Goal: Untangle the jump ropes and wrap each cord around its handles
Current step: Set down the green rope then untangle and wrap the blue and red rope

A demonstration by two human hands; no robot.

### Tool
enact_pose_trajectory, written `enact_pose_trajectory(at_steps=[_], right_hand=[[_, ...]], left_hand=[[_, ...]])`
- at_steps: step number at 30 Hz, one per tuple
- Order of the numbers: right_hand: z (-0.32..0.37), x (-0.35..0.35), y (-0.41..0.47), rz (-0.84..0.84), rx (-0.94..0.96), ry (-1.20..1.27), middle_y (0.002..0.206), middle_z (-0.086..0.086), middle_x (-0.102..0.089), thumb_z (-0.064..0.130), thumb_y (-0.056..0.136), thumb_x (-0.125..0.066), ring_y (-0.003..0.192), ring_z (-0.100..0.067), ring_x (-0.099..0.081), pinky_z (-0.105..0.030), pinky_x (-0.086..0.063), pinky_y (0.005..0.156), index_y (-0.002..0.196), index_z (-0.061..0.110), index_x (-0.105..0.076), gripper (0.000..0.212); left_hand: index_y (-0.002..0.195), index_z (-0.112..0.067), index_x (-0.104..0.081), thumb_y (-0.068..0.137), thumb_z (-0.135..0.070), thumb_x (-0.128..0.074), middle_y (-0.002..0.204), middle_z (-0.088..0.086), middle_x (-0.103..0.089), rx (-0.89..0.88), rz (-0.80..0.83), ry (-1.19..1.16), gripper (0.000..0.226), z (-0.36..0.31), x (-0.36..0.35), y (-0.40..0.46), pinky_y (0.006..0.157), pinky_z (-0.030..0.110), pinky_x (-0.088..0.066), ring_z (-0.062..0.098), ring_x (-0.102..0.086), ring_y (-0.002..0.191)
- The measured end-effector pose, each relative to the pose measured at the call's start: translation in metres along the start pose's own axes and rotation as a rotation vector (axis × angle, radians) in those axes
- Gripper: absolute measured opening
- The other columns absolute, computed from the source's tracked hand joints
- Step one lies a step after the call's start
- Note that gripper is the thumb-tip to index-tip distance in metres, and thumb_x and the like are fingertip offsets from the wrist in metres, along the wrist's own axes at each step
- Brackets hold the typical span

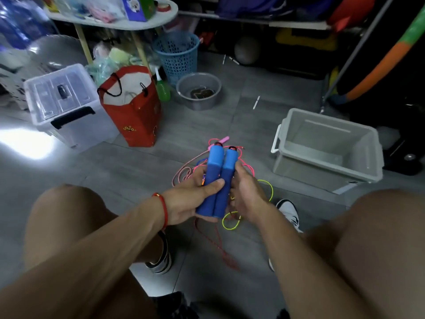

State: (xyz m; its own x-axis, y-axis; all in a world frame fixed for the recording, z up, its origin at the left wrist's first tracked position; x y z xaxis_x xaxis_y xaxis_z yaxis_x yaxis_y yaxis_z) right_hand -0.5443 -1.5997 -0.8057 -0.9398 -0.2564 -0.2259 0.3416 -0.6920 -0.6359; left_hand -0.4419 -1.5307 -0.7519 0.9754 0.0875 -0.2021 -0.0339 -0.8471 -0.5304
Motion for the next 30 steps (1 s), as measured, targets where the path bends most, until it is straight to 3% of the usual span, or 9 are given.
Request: enact_pose_trajectory(at_steps=[3,5,8,12,15,19,22,27,30], right_hand=[[0.029,-0.002,-0.003,0.066,0.034,-0.020,0.120,-0.016,-0.070,0.077,0.071,-0.053,0.107,-0.034,-0.066,-0.055,-0.047,0.103,0.121,0.015,-0.069,0.082],[0.058,-0.005,-0.013,0.087,0.142,-0.098,0.114,-0.015,-0.071,0.072,0.080,-0.052,0.099,-0.029,-0.068,-0.052,-0.052,0.097,0.122,0.011,-0.067,0.075],[0.101,-0.003,-0.024,-0.023,0.430,-0.442,0.104,-0.001,-0.068,0.064,0.096,-0.041,0.095,-0.015,-0.065,-0.039,-0.054,0.090,0.117,0.015,-0.056,0.056],[0.131,-0.009,-0.028,0.034,0.451,-0.504,0.104,-0.003,-0.064,0.052,0.103,-0.038,0.092,-0.017,-0.064,-0.039,-0.054,0.081,0.122,0.014,-0.041,0.042],[0.145,-0.009,-0.026,0.140,0.311,-0.345,0.103,-0.009,-0.066,0.044,0.104,-0.042,0.088,-0.024,-0.064,-0.041,-0.055,0.074,0.124,0.013,-0.054,0.039],[0.164,0.002,-0.017,0.158,0.340,-0.168,0.103,-0.011,-0.065,0.034,0.097,-0.059,0.092,-0.024,-0.062,-0.040,-0.050,0.083,0.122,0.006,-0.061,0.037],[0.164,0.000,-0.010,0.198,0.359,-0.008,0.116,-0.028,-0.063,0.024,0.092,-0.067,0.102,-0.033,-0.061,-0.054,-0.049,0.099,0.126,-0.013,-0.052,0.052],[0.170,-0.006,-0.003,0.140,0.449,0.040,0.118,-0.041,-0.059,0.015,0.095,-0.065,0.098,-0.036,-0.064,-0.057,-0.051,0.097,0.120,-0.019,-0.052,0.045],[0.171,-0.007,0.002,0.087,0.468,0.049,0.106,-0.032,-0.060,0.016,0.092,-0.070,0.098,-0.035,-0.060,-0.064,-0.046,0.100,0.116,-0.019,-0.052,0.046]], left_hand=[[0.132,-0.026,-0.044,0.101,-0.016,-0.056,0.134,0.017,-0.060,-0.043,0.030,-0.081,0.035,-0.020,-0.008,0.006,0.086,0.066,-0.052,0.044,-0.061,0.118],[0.133,-0.025,-0.045,0.100,-0.017,-0.058,0.137,0.021,-0.055,-0.072,0.038,-0.098,0.036,-0.033,-0.010,0.010,0.085,0.072,-0.049,0.049,-0.059,0.118],[0.138,-0.028,-0.045,0.093,-0.021,-0.064,0.137,0.013,-0.058,-0.139,0.126,-0.095,0.049,-0.059,-0.018,0.016,0.089,0.072,-0.047,0.037,-0.062,0.119],[0.146,-0.021,-0.037,0.092,-0.005,-0.060,0.140,0.012,-0.057,-0.241,0.233,-0.022,0.060,-0.090,-0.021,0.028,0.096,0.046,-0.054,0.028,-0.061,0.122],[0.143,-0.014,-0.038,0.095,0.011,-0.051,0.122,0.007,-0.067,-0.250,0.224,0.055,0.056,-0.103,-0.011,0.036,0.087,0.035,-0.057,0.021,-0.068,0.107],[0.135,-0.008,-0.044,0.094,0.011,-0.052,0.109,0.013,-0.066,-0.153,0.291,0.076,0.046,-0.096,-0.009,0.039,0.087,0.041,-0.058,0.025,-0.069,0.097],[0.138,-0.002,-0.041,0.091,0.006,-0.058,0.112,0.018,-0.065,-0.088,0.346,0.004,0.051,-0.092,-0.012,0.040,0.092,0.049,-0.055,0.030,-0.067,0.104],[0.134,0.000,-0.049,0.094,-0.003,-0.059,0.120,0.026,-0.065,-0.049,0.291,-0.059,0.041,-0.089,-0.009,0.045,0.098,0.056,-0.051,0.036,-0.067,0.107],[0.133,-0.008,-0.054,0.095,-0.020,-0.058,0.123,0.026,-0.064,0.067,0.279,-0.056,0.040,-0.080,-0.006,0.041,0.087,0.064,-0.053,0.045,-0.065,0.109]])
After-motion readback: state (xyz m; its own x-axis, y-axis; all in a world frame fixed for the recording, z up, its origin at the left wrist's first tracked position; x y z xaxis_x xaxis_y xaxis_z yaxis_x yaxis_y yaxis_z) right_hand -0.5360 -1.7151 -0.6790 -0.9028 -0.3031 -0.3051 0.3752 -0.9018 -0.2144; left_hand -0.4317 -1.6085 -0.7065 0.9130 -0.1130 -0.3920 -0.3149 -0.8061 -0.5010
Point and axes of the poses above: each hand's wrist, its own y-axis towards the middle knuckle, its own x-axis out of the back of the hand, z = x × y, the point moved 5 cm from there along y, towards the middle knuckle
